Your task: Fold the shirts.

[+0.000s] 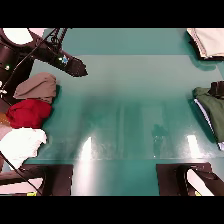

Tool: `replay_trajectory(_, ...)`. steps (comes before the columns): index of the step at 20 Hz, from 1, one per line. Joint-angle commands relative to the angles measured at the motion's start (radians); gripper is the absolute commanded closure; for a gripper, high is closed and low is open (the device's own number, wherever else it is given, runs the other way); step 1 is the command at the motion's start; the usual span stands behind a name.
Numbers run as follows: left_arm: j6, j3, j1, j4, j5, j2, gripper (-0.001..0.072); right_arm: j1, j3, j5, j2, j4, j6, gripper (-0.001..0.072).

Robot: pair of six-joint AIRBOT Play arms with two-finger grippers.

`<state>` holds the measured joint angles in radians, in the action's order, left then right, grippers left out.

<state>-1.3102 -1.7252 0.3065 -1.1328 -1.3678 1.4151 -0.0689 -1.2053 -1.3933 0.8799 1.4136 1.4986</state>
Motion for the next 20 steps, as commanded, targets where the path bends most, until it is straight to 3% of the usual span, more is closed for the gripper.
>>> replay_trajectory(1,0.0,0.0,0.0,0.0,0.0,0.001,0.068,0.003,-0.001,-0.002,-0.001,-0.001,0.0,0.0692)
replay_trajectory(11,0.0,0.0,0.0,0.004,0.002,0.001,0.068,0.003,-0.001,-0.034,-0.001,0.0,0.0,0.0692)
replay_trajectory(14,-0.018,0.0,0.0,0.07,0.026,0.001,0.0679,0.003,-0.001,-0.04,-0.001,0.0,0.0,0.0692)
replay_trajectory(15,-0.008,0.0,0.0,0.044,0.039,0.001,0.0604,0.003,-0.001,-0.039,-0.001,0.0,0.0,0.0692)
replay_trajectory(16,0.011,-0.001,-0.004,-0.032,0.047,0.001,0.0225,0.003,-0.001,-0.04,-0.001,0.0,0.0,0.0692)
replay_trajectory(17,-0.013,-0.001,-0.006,-0.185,0.054,0.001,0.0033,0.003,-0.001,-0.039,-0.001,0.0,0.0,0.0692)
replay_trajectory(19,-0.14,0.008,-0.027,-0.55,0.076,0.001,0.0033,0.003,-0.001,-0.04,-0.001,0.0,0.0,0.0692)
replay_trajectory(20,-0.198,0.024,-0.06,-0.652,0.112,0.001,0.0033,0.003,-0.001,-0.04,-0.001,0.0,0.0,0.0692)
